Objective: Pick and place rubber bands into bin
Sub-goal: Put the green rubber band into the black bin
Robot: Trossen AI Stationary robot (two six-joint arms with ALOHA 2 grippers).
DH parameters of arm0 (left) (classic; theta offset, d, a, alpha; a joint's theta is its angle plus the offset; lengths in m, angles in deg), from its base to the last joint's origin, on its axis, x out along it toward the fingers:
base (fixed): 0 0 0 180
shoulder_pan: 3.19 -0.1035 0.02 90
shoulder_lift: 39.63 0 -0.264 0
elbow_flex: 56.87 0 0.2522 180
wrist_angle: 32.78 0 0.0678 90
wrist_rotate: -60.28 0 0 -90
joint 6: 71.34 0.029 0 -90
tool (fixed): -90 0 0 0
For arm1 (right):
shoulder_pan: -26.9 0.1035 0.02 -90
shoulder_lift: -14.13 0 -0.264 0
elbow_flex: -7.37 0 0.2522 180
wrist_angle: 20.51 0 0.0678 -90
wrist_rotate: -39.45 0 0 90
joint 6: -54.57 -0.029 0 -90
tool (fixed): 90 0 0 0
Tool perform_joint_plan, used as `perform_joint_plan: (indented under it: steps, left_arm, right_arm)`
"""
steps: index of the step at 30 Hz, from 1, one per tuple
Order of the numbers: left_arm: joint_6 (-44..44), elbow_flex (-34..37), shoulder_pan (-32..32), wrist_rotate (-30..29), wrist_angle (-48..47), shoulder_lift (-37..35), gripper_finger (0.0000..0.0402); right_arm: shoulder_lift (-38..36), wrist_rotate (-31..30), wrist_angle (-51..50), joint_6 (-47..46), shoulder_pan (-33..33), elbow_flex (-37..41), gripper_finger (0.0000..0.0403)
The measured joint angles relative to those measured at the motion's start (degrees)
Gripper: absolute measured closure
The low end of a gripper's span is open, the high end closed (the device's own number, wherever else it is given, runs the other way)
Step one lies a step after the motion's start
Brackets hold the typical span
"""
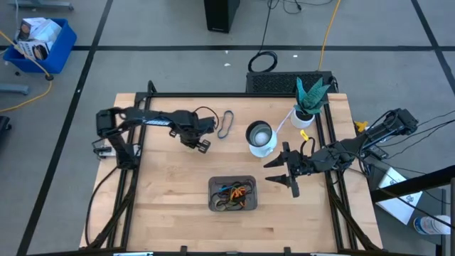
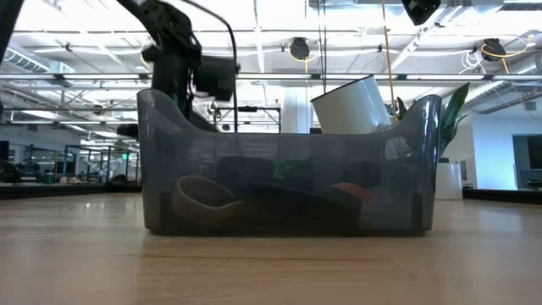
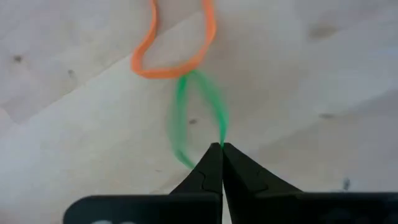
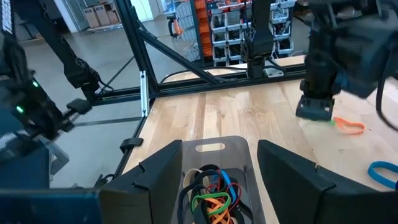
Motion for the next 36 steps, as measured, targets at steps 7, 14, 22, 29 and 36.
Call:
perform_joint_plan:
  steps: [7,14,22,29,36]
  left_arm:
    - [-0.6,-0.1,4.0,0.7,1.9,-9.8,0.0397]
    - [1.7,-0.2,9.5,4.3,12.5,-21.1,0.0397]
    - [11.3,-0.3,17.9,9.7,34.9,-30.9,0.0398]
    - [17.0,-0.6,25.5,9.8,45.2,-32.4,0.0399]
    - [24.7,-3.3,31.6,7.9,44.3,-27.7,0.0399]
  right_arm:
    - [0.0,0.0,0.0,0.3,0.0,0.0,0.0202]
    - [0.0,0.0,0.0,1.7,0.0,0.0,0.0198]
    - [0.0,0.0,0.0,1.8,0.0,0.0,0.0201]
    - [0.0,0.0,0.0,3.2,0.0,0.0,0.0202]
    - [0.0,0.0,0.0,4.5,0.0,0.0,0.0201]
